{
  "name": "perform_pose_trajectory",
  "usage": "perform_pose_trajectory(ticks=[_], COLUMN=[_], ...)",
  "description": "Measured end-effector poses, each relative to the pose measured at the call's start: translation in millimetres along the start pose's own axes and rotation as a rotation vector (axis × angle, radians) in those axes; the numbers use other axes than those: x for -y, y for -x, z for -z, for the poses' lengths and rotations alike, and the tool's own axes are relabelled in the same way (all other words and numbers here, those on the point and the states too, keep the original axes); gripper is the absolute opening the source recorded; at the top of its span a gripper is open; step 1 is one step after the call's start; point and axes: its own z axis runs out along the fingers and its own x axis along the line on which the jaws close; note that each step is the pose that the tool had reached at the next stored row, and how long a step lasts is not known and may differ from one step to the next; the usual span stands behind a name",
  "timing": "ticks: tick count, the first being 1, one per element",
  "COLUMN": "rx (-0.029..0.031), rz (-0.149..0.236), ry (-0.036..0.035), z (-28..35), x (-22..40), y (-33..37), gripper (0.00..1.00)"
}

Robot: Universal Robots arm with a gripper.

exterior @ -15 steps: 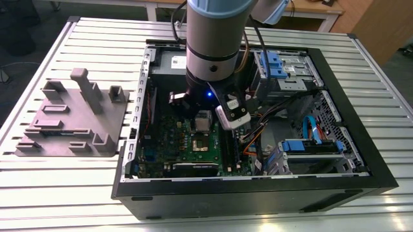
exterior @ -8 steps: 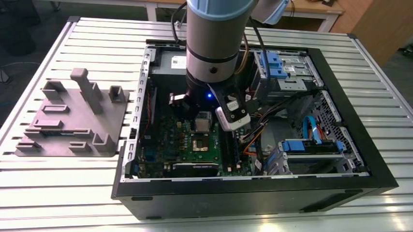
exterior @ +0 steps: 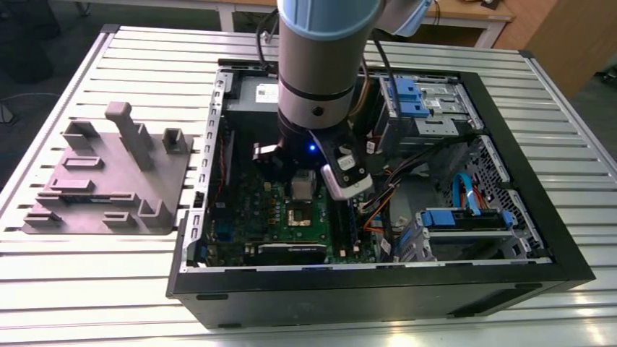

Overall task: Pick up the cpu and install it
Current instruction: 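Place the cpu into insertion slot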

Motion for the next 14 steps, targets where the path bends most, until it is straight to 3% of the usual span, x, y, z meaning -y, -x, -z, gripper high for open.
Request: perform_pose_trajectory(ticks=[4, 14], rx=[0.0, -0.0001], rz=[0.0, 0.0], ry=[0.0001, -0.0001], z=[-6.8, -7.4], x=[0.5, 0.6], y=[0.0, 0.0], gripper=[0.47, 0.47])
